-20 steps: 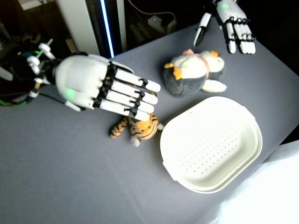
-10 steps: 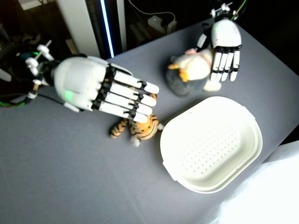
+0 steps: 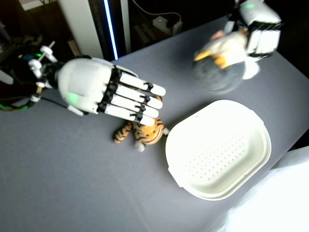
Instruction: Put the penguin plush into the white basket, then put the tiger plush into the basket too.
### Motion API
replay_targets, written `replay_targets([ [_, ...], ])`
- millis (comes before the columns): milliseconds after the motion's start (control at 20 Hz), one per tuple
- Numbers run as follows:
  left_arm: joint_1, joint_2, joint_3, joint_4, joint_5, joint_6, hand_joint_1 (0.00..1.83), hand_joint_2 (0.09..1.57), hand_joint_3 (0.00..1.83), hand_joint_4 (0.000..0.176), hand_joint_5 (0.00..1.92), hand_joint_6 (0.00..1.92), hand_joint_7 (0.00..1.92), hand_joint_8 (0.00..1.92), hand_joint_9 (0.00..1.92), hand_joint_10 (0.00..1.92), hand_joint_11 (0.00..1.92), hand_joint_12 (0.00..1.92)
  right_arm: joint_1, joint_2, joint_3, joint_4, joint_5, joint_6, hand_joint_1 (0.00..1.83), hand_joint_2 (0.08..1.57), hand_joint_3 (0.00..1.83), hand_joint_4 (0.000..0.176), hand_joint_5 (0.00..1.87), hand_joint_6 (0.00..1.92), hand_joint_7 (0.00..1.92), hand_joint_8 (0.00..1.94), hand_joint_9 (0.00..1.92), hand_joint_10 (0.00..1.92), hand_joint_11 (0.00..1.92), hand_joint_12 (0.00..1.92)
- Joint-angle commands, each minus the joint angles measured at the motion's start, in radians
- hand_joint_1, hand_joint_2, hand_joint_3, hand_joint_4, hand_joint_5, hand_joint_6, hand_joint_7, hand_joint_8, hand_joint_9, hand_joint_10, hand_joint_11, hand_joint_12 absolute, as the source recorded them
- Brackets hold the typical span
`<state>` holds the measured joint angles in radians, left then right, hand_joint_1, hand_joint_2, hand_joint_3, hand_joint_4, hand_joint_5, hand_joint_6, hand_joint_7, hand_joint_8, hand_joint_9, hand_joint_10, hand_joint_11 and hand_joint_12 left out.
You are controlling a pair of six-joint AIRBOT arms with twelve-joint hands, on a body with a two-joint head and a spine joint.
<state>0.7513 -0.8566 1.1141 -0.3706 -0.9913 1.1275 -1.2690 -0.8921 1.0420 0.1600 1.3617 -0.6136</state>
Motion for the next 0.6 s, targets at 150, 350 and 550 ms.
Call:
replay_targets([
  [150, -0.174, -0.136, 0.190, 0.012, 0.214, -0.009, 1.27, 1.02, 0.00, 0.015, 1.18, 0.62, 1.25, 0.57, 1.26, 0.19, 0.94, 1.02, 0.005, -0.001, 0.013, 0.007, 0.127, 0.008, 0.59, 1.32, 0.00, 0.010, 0.43, 0.00, 0.42, 0.00, 0.41, 0.00, 0.24, 0.43],
  [350, -0.247, -0.204, 0.307, -0.021, 0.376, 0.013, 1.39, 1.05, 0.00, 0.000, 1.06, 0.78, 1.10, 0.71, 1.06, 0.98, 0.97, 0.97, 0.006, -0.001, 0.021, -0.014, 0.120, 0.017, 0.65, 1.32, 0.00, 0.004, 0.44, 0.00, 0.44, 0.00, 0.43, 0.01, 0.27, 0.44],
  [550, -0.224, -0.187, 0.279, -0.065, 0.352, 0.072, 0.99, 0.83, 0.00, 0.160, 0.37, 0.00, 0.45, 0.00, 0.47, 0.02, 0.05, 0.93, 0.006, 0.001, 0.020, -0.022, 0.120, 0.042, 0.65, 1.30, 0.00, 0.020, 0.45, 0.00, 0.45, 0.00, 0.46, 0.01, 0.30, 0.45],
])
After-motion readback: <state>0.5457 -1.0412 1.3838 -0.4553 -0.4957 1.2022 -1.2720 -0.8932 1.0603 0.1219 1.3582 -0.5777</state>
